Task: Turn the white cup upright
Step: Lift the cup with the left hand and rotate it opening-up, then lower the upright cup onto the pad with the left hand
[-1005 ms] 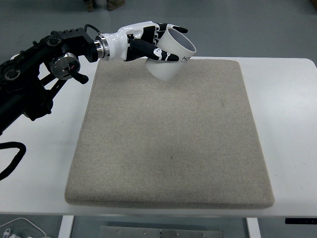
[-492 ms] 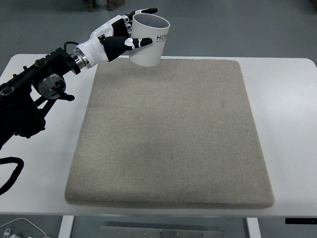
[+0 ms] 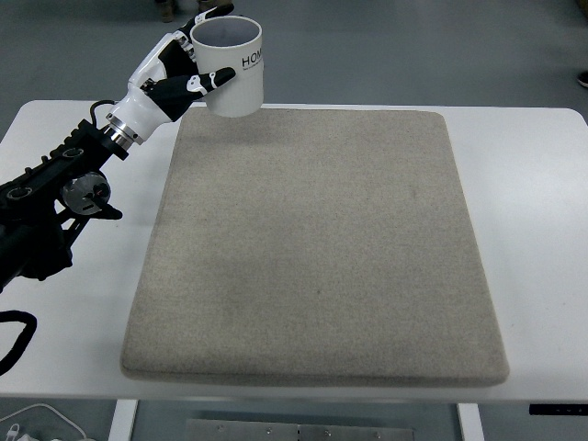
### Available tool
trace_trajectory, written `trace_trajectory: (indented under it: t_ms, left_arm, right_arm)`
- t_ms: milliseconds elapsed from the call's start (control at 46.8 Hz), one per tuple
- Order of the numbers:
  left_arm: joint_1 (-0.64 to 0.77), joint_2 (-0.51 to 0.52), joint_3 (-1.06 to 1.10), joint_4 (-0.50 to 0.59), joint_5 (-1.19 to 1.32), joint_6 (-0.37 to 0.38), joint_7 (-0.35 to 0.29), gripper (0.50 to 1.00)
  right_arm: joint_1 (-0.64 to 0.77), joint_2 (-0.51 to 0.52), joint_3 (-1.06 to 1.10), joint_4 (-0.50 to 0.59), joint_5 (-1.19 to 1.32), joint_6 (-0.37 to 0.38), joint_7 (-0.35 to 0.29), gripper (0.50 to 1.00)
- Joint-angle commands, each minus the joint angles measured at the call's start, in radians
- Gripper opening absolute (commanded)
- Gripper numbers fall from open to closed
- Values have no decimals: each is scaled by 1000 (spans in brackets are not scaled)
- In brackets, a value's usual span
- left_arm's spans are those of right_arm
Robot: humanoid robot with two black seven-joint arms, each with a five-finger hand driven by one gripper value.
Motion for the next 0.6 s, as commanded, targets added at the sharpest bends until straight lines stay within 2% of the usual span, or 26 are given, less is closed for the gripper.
trace_trajectory:
  t_ms: [0, 299, 578]
  left_arm:
    - [0, 2, 29, 3, 0, 0, -1, 506]
    - [25, 1, 43, 61, 132, 0, -1, 506]
    - [72, -2, 44, 64, 203, 0, -1, 506]
  right_arm:
    - [0, 0, 0, 0, 0, 1, 0, 930]
    - [0, 0, 0, 0, 0, 0, 0, 930]
    - [0, 0, 0, 0, 0, 1, 0, 930]
